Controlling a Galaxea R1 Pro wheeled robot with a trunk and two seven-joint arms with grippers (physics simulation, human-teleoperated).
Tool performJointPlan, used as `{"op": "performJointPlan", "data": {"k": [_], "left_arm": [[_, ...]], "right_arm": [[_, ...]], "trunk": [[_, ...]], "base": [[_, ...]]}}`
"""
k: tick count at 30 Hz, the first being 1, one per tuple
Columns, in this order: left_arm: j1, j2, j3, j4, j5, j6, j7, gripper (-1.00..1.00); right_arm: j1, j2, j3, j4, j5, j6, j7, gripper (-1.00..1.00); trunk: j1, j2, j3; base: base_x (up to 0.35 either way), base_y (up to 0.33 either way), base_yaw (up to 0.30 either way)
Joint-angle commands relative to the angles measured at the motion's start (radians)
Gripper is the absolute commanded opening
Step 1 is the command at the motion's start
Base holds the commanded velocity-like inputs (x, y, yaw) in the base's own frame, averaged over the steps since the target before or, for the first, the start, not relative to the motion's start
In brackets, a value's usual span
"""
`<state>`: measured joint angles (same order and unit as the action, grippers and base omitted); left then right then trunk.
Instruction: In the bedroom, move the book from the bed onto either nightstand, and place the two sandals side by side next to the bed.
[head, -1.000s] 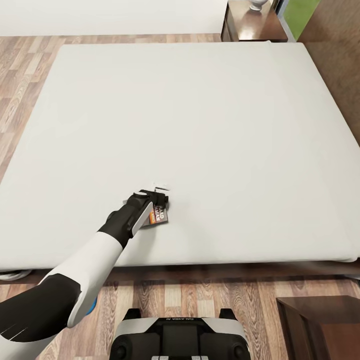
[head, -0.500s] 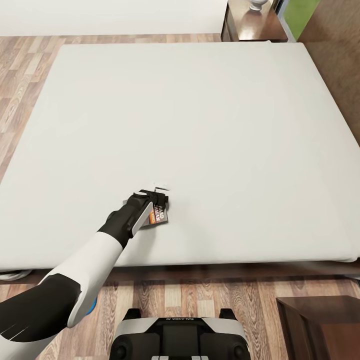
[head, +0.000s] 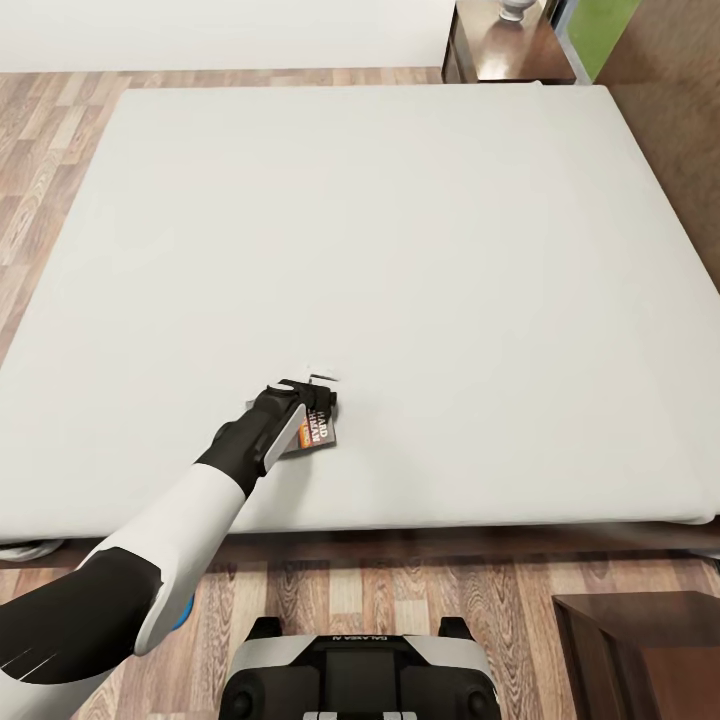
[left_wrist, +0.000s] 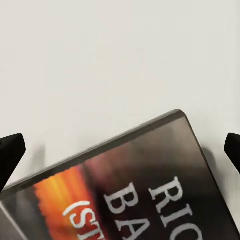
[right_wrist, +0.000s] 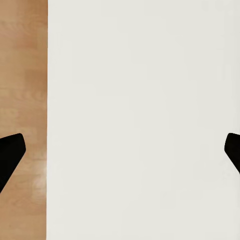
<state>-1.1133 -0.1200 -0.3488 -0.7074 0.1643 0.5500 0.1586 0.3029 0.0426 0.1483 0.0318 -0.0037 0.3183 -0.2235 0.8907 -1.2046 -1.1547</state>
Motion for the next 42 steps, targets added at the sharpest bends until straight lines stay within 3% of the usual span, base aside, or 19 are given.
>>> {"op": "performJointPlan", "data": {"k": [1,42], "left_arm": [[0.000,0.001,-0.004,-0.001,0.011,0.004,0.009,1.00],[0.000,0.001,-0.005,0.000,0.011,0.003,0.009,1.00]], "right_arm": [[0.000,0.000,0.007,-0.001,0.000,0.005,-0.002,1.00],[-0.001,0.000,0.007,-0.001,0.001,0.005,-0.002,1.00]], "trunk": [[0.000,0.000,0.000],[0.000,0.000,0.000]], "base": [[0.000,0.000,0.000],[-0.051,0.020,0.000]]}}
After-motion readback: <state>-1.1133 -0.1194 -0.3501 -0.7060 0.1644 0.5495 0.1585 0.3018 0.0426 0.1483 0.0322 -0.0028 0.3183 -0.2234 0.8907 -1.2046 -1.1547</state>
